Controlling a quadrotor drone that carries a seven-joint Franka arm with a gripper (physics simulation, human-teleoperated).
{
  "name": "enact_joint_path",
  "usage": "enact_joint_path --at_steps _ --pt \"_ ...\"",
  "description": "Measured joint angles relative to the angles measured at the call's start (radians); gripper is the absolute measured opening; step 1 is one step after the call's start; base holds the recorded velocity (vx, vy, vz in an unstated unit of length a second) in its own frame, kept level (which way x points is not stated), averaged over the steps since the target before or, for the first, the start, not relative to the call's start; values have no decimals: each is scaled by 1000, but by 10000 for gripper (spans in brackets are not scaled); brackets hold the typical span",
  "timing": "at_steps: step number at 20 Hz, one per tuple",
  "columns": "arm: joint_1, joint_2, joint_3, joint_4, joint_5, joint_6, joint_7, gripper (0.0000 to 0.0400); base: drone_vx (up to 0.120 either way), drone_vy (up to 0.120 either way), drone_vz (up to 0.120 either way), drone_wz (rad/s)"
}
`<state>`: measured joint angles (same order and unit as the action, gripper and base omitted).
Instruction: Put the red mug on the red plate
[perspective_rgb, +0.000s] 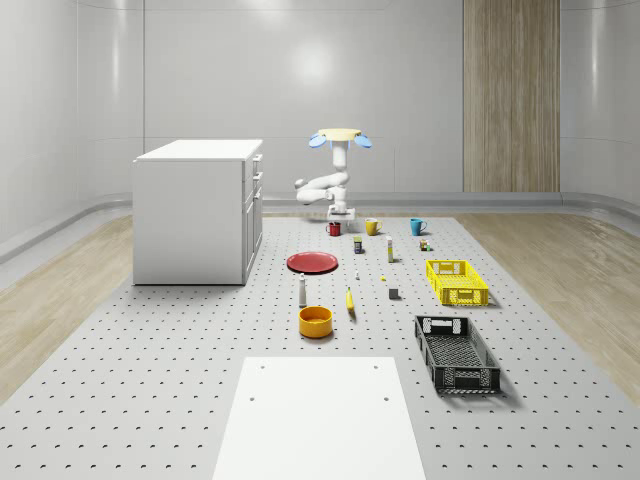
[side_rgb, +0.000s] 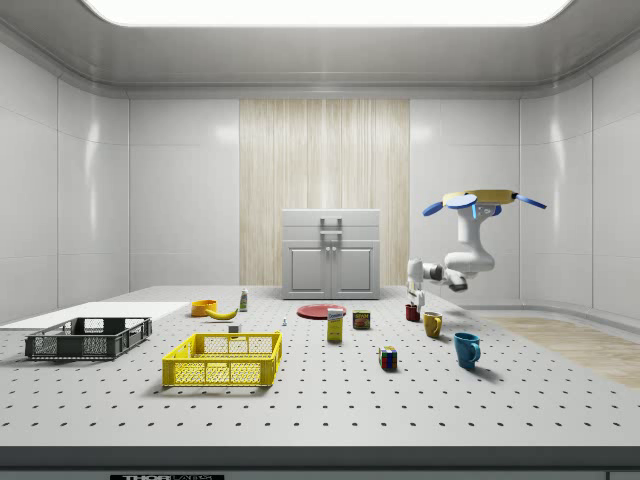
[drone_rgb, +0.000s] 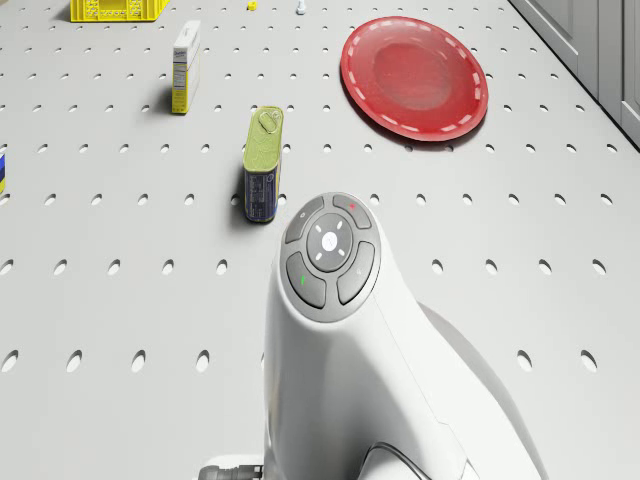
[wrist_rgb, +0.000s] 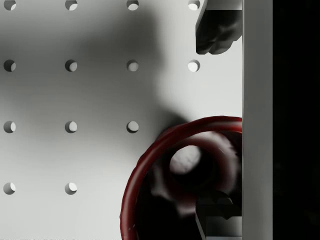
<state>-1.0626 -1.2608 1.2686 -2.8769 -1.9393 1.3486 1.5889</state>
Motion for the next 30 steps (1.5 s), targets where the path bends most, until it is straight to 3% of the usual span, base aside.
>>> enact_joint_path --at_steps 12,13,15,18,23,30 --pt "-27 -43 -21 27 -13 56 6 400 0 0 0 0" --pt "-30 -45 -21 28 -12 59 8 334 0 0 0 0" --pt "-34 -51 -20 29 -10 65 11 242 0 0 0 0" --pt "-38 -60 -18 30 -6 73 15 167 0 0 0 0" --pt "-44 -74 -15 31 0 87 20 119 0 0 0 0" --pt "-55 -85 54 21 70 75 35 103 0 0 46 0"
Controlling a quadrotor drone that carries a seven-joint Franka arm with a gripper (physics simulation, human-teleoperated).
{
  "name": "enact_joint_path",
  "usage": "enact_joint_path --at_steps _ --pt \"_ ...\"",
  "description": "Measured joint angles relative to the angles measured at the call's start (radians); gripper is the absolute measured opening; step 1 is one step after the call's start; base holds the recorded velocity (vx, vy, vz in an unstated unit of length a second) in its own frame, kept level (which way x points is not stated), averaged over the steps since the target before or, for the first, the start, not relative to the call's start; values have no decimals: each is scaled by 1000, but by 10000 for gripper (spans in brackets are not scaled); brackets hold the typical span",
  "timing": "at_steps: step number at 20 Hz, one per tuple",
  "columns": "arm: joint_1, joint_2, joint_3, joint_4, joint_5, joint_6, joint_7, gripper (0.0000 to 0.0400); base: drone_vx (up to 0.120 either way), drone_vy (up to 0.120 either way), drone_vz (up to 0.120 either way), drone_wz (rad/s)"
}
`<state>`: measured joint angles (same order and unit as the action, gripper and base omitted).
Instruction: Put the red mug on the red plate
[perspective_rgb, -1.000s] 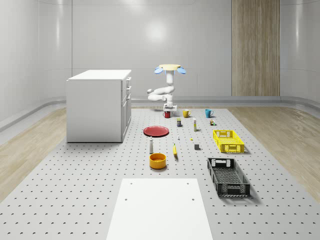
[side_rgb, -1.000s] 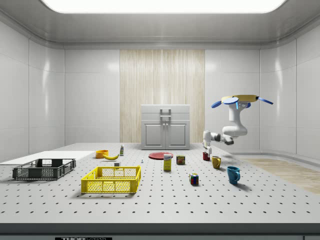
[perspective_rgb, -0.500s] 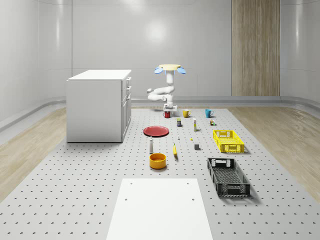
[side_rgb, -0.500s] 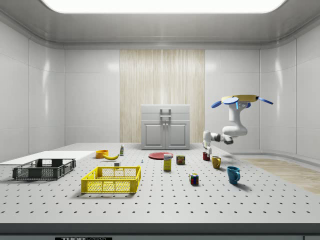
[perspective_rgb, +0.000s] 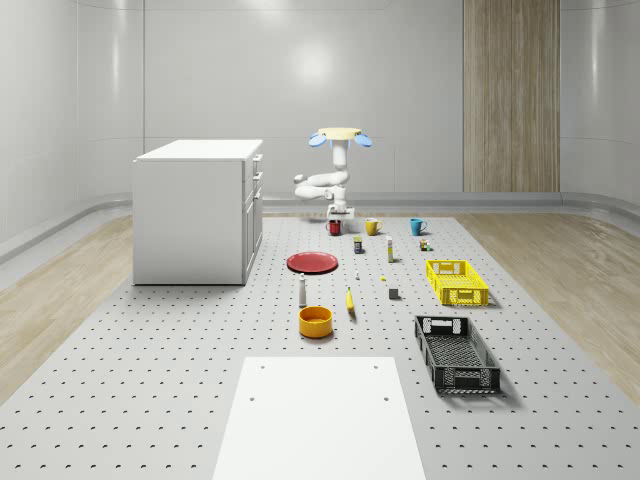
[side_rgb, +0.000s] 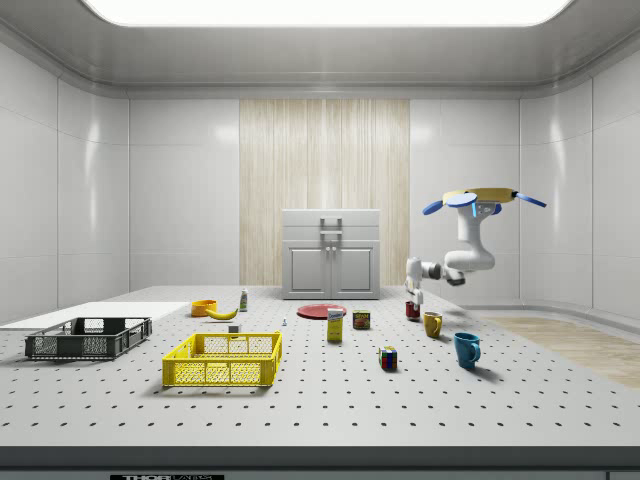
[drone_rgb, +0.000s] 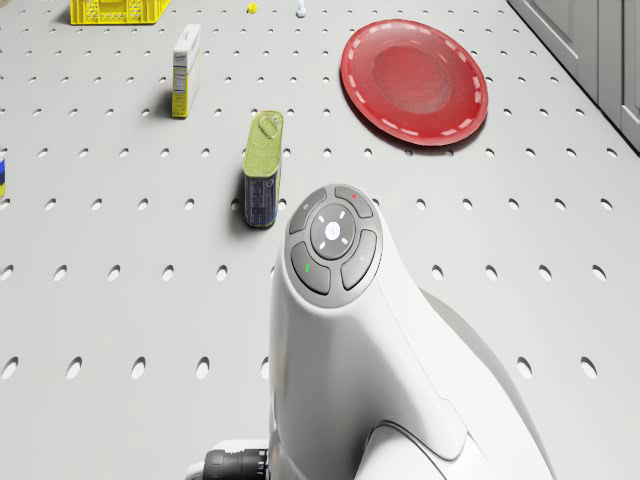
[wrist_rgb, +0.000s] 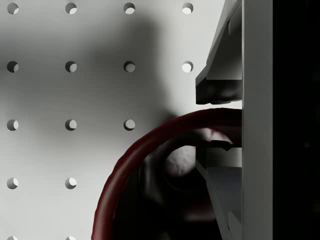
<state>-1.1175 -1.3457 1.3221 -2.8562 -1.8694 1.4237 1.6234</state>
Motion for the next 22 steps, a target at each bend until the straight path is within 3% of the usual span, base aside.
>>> enact_joint_path --at_steps 7,12,22 --pt "-11 -18 53 -5 56 2 12 101 120 -120 114 0" --pt "-16 -34 66 -5 73 14 17 100 120 -32 0 0" --pt "-23 -67 76 -4 91 44 23 100 120 -120 0 0"
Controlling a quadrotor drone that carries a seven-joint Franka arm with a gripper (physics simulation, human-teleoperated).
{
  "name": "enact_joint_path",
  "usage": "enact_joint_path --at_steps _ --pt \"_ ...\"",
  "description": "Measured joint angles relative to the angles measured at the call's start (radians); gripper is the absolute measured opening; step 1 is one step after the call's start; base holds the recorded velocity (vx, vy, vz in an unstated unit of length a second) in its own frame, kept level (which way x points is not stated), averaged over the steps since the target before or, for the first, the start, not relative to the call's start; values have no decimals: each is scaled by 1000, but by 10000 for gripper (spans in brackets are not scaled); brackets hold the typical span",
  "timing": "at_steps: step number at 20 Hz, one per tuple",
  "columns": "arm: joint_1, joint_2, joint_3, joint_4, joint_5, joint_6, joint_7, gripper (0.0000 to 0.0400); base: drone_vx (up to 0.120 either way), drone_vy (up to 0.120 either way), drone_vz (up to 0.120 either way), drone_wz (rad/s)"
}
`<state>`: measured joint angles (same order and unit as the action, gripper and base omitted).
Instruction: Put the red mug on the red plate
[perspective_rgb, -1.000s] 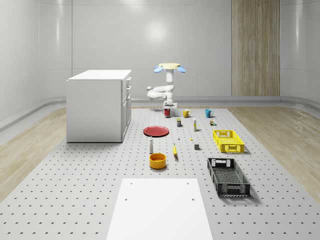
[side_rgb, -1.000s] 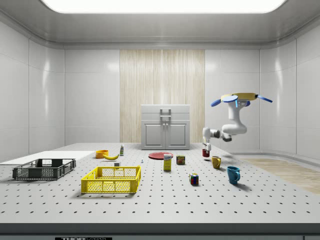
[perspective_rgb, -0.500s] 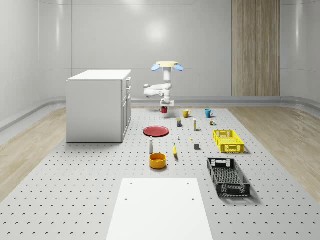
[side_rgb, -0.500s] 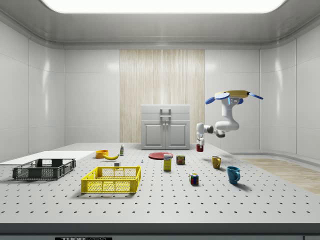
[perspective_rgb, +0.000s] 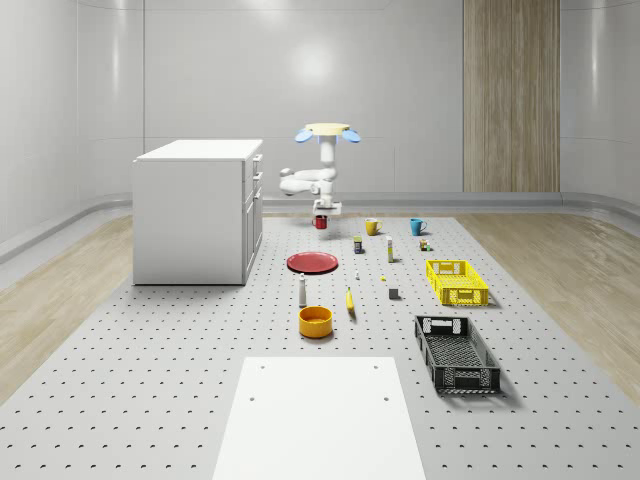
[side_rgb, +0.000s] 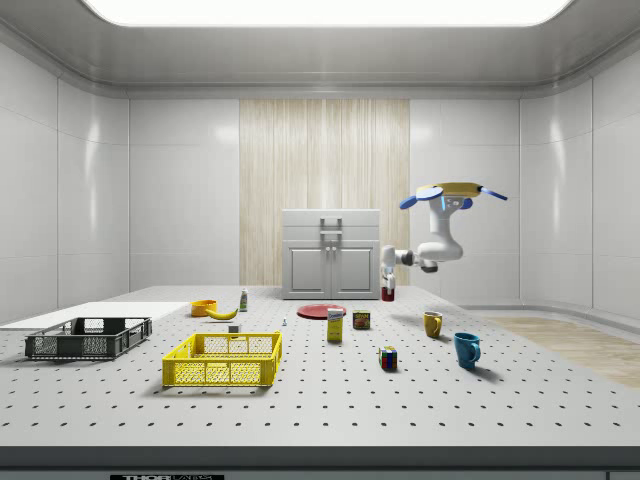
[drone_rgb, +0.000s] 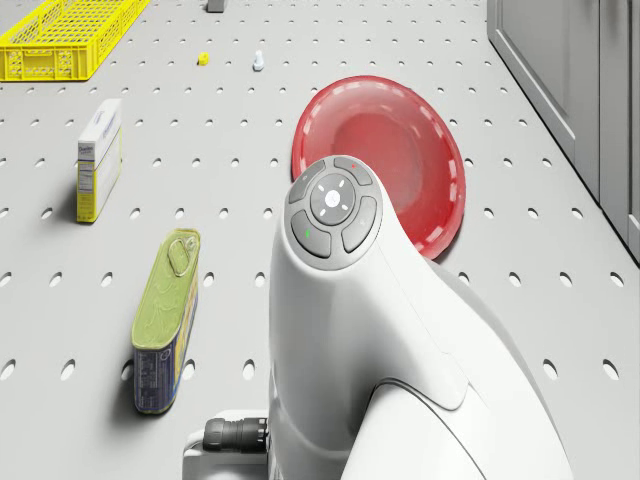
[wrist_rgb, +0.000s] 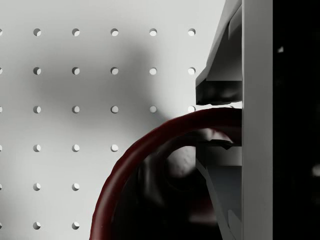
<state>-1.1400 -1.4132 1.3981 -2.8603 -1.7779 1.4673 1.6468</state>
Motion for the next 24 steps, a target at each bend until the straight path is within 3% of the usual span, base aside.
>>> enact_joint_path --at_steps 6,15,24 --pt "-3 -18 3 1 8 17 3 100 120 -120 0 0" --pt "-8 -43 7 2 18 40 7 100 120 0 0 0" --pt "-12 -65 10 2 27 60 10 100 120 -44 0 0"
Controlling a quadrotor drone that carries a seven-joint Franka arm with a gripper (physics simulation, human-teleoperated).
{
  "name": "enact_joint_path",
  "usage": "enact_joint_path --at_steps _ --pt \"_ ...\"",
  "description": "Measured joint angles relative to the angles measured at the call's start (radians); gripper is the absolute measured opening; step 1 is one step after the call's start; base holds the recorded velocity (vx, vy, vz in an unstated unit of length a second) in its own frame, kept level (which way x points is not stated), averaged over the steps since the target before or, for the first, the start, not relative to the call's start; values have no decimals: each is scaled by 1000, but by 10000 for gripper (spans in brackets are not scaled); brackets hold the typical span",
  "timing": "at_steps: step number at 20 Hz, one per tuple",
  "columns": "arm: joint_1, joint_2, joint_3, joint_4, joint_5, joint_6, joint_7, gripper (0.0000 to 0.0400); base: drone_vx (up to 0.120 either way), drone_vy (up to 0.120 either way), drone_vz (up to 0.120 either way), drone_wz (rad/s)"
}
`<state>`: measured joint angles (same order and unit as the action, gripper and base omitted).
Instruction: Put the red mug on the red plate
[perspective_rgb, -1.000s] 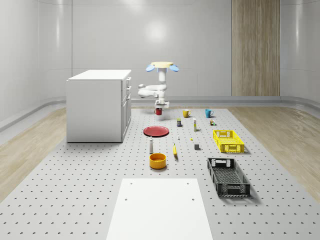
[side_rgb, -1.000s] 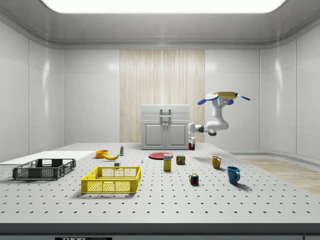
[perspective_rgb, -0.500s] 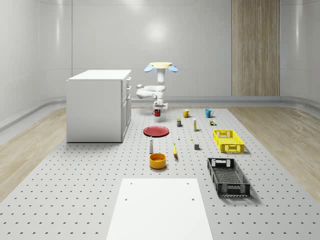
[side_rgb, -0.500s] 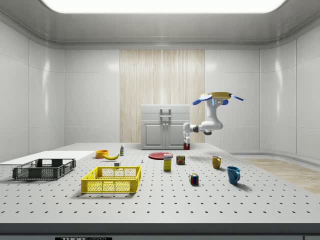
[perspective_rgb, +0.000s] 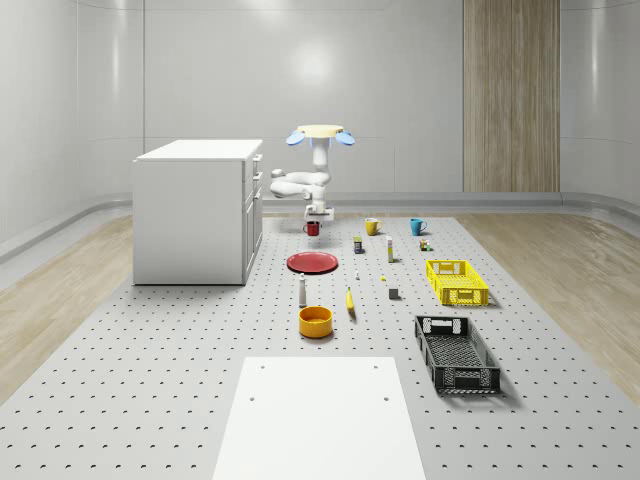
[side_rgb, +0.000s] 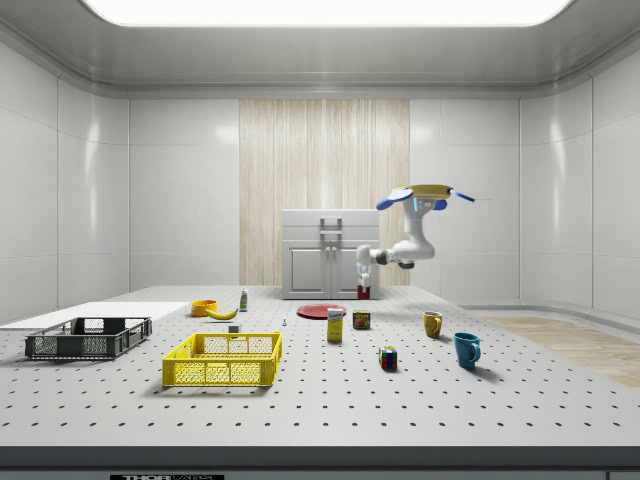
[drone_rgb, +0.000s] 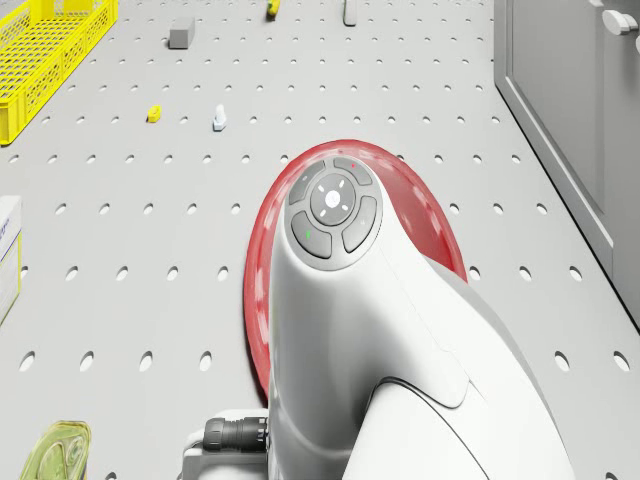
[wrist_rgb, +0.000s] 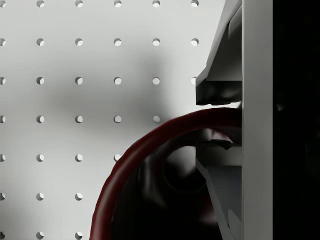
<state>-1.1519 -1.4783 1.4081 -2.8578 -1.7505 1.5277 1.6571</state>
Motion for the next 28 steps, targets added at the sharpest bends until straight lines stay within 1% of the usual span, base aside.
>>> enact_joint_path --at_steps 10,13,15,17,24,26,28 --pt "-4 -21 3 1 9 20 3 100 120 0 0 0" --pt "-5 -27 4 1 11 25 4 100 120 0 -93 0" --pt "-5 -31 4 1 12 29 4 100 120 0 0 0" --pt "-6 -34 5 1 14 32 5 100 120 0 -120 0" --pt "-8 -46 6 2 18 43 6 100 120 0 -6 0" --pt "-8 -49 6 2 20 46 7 100 120 0 -100 0" --pt "-9 -52 7 2 21 48 7 100 120 0 -20 0"
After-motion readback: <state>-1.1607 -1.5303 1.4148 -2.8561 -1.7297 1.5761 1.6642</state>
